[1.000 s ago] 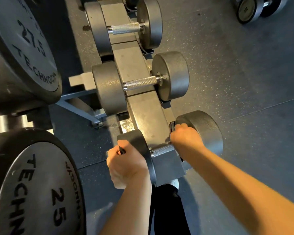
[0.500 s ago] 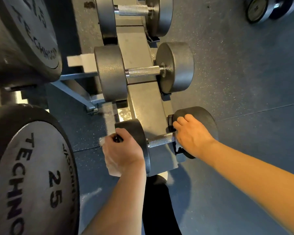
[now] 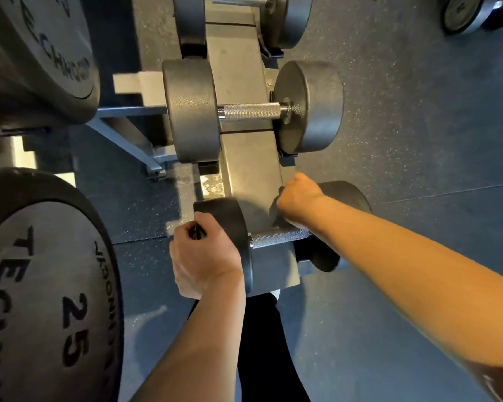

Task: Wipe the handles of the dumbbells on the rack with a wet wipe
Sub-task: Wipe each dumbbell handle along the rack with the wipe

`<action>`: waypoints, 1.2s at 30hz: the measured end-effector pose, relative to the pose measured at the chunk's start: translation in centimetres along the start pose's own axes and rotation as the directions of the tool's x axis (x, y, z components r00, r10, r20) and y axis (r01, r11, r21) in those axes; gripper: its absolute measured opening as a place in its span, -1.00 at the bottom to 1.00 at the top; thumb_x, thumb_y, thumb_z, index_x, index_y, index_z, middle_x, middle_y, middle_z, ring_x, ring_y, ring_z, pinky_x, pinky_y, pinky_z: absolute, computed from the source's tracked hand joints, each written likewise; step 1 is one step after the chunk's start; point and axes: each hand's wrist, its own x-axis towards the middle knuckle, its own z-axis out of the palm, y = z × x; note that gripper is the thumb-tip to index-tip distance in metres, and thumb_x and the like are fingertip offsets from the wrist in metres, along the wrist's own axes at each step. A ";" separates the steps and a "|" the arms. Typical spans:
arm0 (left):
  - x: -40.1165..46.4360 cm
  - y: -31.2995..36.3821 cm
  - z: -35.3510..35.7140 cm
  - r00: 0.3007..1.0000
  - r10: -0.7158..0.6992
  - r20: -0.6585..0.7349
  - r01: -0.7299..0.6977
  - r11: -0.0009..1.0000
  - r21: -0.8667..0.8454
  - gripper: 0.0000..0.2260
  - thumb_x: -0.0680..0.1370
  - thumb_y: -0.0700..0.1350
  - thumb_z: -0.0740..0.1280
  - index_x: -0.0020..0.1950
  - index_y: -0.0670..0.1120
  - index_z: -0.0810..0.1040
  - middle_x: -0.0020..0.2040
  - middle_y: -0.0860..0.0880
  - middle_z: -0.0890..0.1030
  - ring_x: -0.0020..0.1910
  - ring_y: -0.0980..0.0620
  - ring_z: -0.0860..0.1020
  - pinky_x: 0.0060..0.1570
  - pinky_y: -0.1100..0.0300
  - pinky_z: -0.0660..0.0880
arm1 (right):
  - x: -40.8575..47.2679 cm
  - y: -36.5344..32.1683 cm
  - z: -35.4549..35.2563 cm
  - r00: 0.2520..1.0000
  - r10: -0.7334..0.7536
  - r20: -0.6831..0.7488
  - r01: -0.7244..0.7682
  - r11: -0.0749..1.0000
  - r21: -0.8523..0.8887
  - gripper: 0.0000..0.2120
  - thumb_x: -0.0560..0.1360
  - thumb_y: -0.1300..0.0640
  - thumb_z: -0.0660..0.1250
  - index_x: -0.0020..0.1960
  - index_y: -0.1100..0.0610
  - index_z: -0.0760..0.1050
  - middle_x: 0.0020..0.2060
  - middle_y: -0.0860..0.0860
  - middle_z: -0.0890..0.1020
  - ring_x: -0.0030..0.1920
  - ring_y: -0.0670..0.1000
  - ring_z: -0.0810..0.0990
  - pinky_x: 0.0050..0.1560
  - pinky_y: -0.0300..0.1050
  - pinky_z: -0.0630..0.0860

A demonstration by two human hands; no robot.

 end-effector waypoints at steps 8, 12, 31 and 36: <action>0.1 0.1 0.2 1.000 -0.028 0.007 0.028 0.999 -0.022 -0.65 0.55 0.28 0.06 -0.06 0.07 0.49 -0.04 -0.02 0.57 -0.12 -0.10 0.51 -0.06 0.02 0.47 | -1.6 -1.1 0.9 0.997 0.059 -0.052 -0.050 0.985 0.163 -0.73 0.60 0.17 0.16 0.26 0.04 0.47 0.20 0.02 0.53 0.24 0.08 0.47 0.22 -0.07 0.28; -0.2 0.1 0.0 1.000 -0.018 0.003 0.018 0.999 -0.033 -0.65 0.55 0.27 0.06 -0.10 0.07 0.48 -0.07 -0.02 0.55 -0.16 -0.10 0.47 -0.14 0.06 0.39 | -5.1 -3.1 2.2 0.982 0.170 -0.083 -0.125 0.912 0.391 -0.75 0.59 0.21 0.13 0.21 0.09 0.49 -0.10 0.03 0.49 0.02 -0.04 0.48 -0.15 -0.25 0.30; 0.1 -0.2 0.1 1.000 0.015 -0.003 -0.015 1.000 0.001 -0.61 0.56 0.26 0.03 -0.06 0.04 0.51 -0.02 -0.02 0.57 -0.08 -0.13 0.50 -0.12 0.05 0.38 | -7.9 -6.0 4.3 0.988 0.066 -0.137 -0.045 0.988 0.150 -0.72 0.56 0.29 0.18 0.21 0.13 0.53 0.11 0.09 0.54 0.15 0.12 0.52 -0.04 -0.09 0.45; 0.0 -0.2 0.2 0.999 0.032 -0.004 -0.032 0.999 -0.003 -0.63 0.57 0.26 0.04 -0.08 0.04 0.49 -0.05 -0.02 0.56 -0.10 -0.10 0.51 -0.13 0.06 0.39 | -8.6 -4.6 3.3 0.969 0.022 -0.245 -0.011 0.999 0.046 -0.77 0.60 0.18 0.15 0.13 0.03 0.55 0.02 0.01 0.57 0.07 0.06 0.53 -0.02 -0.10 0.34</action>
